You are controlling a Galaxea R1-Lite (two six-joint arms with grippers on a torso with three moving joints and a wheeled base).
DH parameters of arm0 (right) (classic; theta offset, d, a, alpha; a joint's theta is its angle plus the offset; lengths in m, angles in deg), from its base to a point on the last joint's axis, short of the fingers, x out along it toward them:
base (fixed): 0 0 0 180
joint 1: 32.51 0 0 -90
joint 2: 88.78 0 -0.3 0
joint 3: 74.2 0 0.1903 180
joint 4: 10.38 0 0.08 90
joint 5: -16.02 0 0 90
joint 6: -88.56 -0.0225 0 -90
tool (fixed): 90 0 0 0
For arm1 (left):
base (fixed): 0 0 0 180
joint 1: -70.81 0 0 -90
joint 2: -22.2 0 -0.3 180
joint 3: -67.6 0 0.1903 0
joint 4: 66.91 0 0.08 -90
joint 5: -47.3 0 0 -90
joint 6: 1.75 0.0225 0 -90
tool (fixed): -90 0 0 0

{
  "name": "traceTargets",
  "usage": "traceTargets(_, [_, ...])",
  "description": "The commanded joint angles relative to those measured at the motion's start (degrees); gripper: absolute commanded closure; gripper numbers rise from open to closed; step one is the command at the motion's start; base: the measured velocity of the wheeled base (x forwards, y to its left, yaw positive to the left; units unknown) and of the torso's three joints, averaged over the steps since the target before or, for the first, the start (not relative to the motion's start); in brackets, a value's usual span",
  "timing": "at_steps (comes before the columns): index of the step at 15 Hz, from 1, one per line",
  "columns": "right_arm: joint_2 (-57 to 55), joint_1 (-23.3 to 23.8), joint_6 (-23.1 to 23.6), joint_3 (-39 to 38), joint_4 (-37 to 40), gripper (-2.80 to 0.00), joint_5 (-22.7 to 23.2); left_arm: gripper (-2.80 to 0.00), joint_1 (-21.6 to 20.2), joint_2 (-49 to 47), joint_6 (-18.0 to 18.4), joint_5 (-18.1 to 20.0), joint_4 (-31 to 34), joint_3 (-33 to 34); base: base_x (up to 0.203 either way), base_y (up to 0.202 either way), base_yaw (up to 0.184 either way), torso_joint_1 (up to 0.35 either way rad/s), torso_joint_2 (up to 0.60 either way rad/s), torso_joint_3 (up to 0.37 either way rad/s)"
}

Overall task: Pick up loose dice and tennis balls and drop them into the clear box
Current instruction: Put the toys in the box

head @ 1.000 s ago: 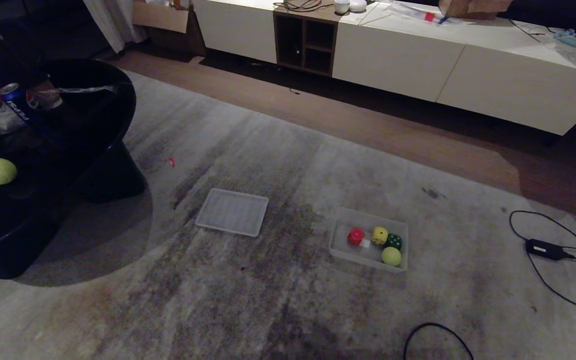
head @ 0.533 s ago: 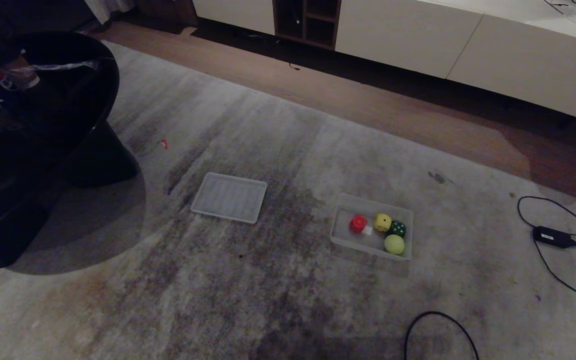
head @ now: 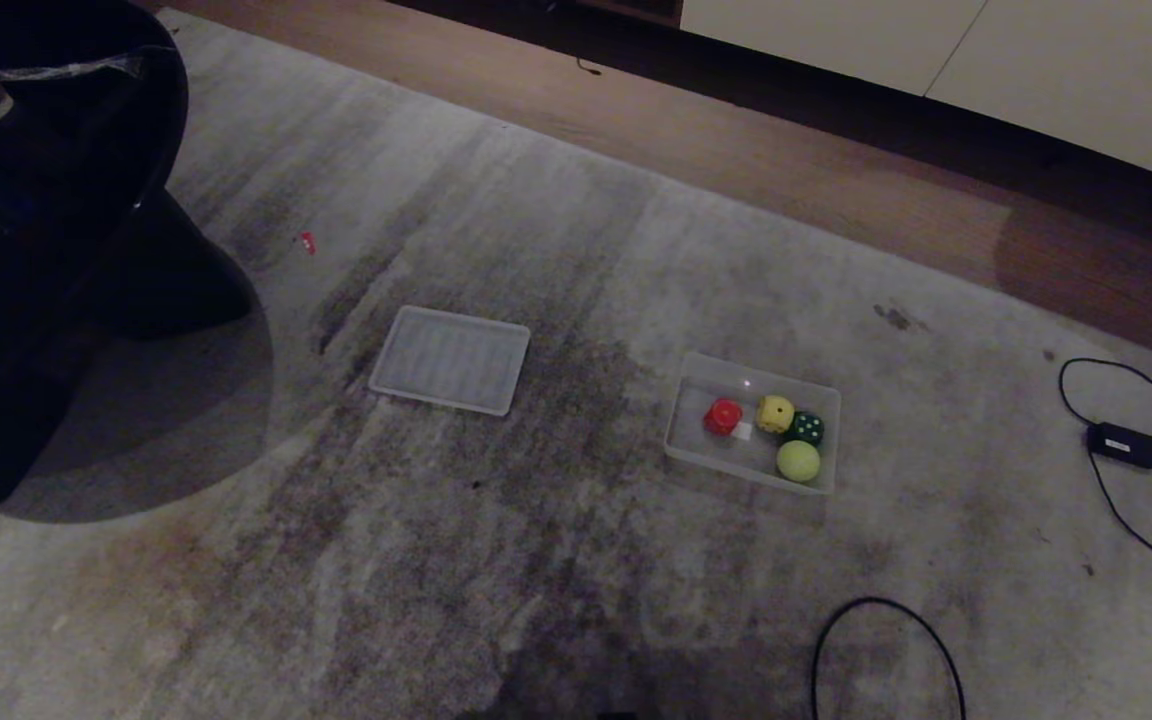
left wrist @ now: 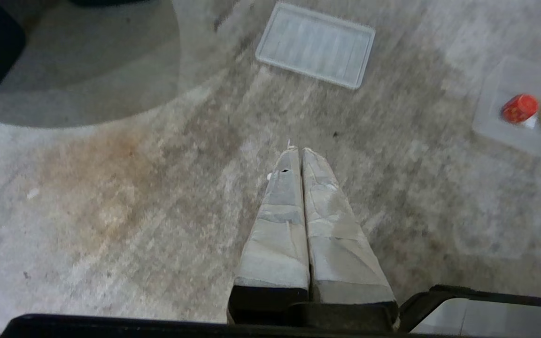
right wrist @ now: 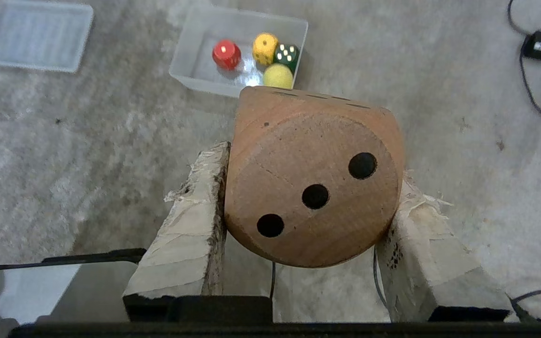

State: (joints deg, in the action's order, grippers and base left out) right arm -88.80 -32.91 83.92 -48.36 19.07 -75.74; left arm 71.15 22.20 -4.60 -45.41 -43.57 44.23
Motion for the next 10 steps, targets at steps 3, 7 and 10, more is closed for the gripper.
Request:
traceTargets(3, [-0.06, -0.04, 0.06, -0.01, -0.01, 0.0, 0.0, 0.0, 0.01, -0.09, -0.05, -0.02, 0.02, 0.09, 0.0, 0.0, 0.0, 0.006, 0.0, -0.197])
traceTargets(7, [-0.06, -0.04, 0.06, -0.01, 0.07, 0.0, 0.0, 0.0, 0.01, -0.09, -0.22, -0.1, -0.06, 0.09, 0.0, 0.0, 0.0, 0.001, 0.0, -0.2])
traceTargets(10, [-0.06, -0.04, 0.06, -0.01, 0.07, 0.0, 0.0, 0.0, 0.01, -0.09, -0.13, -0.1, -0.06, 0.09, 0.0, 0.0, 0.0, 0.003, 0.0, -0.198])
